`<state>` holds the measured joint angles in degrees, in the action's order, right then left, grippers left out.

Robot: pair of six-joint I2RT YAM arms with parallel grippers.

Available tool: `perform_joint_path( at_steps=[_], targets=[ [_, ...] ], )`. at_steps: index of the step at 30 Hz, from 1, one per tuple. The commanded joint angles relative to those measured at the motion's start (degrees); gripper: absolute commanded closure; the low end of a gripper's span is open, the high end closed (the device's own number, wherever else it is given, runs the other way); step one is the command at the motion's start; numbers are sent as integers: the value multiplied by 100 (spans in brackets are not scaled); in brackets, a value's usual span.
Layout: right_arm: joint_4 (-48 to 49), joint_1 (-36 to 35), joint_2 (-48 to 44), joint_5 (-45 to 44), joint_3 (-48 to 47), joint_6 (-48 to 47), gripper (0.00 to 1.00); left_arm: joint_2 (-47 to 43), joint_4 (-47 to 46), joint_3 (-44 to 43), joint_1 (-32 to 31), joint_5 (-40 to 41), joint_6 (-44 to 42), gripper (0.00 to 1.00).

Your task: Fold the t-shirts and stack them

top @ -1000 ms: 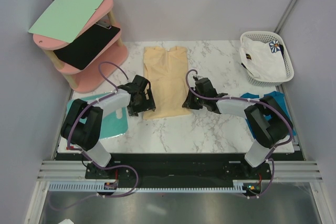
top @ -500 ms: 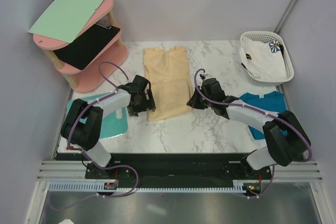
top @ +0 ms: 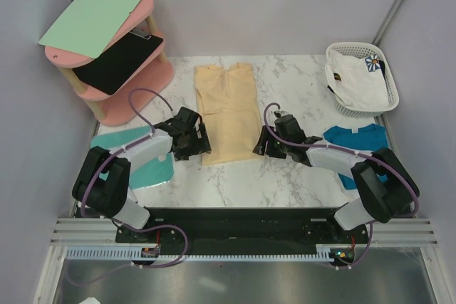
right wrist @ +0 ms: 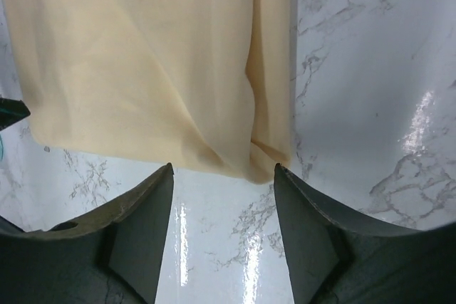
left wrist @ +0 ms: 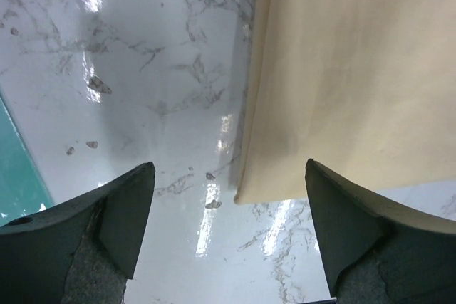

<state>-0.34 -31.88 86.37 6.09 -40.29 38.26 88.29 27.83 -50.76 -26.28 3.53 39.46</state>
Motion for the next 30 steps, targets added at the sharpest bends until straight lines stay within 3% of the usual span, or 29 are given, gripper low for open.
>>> perform_joint_path(
  at_steps=[1,11,13,14,15,16,17,18,19,26,30],
  targets=[
    [-105,6,-226,-292,48,-3,34,-260,-533,321,-123,-221,290,12],
    [341,6,319,-213,329,85,34,443,-850,392,-737,-212,659,30],
    [656,6,459,-143,443,120,37,566,-876,348,-782,-204,677,45],
    [815,6,512,-47,496,129,45,592,-876,304,-817,-195,677,54],
    [1173,6,574,67,540,129,63,619,-859,286,-817,-195,685,80],
    [1350,6,670,190,627,138,71,628,-850,286,-826,-212,686,92],
    [1431,-3,714,365,645,155,80,611,-824,286,-826,-195,694,98],
    [1484,-11,750,402,654,181,96,576,-815,295,-826,-195,703,98],
    [1475,-29,759,428,689,182,99,471,-797,347,-835,-177,712,98],
    [949,-248,39,314,1128,155,100,-512,-507,909,-940,-291,1080,98],
    [352,-800,-707,34,1524,339,100,-1208,-52,1209,-1352,-187,1432,98]
  ],
)
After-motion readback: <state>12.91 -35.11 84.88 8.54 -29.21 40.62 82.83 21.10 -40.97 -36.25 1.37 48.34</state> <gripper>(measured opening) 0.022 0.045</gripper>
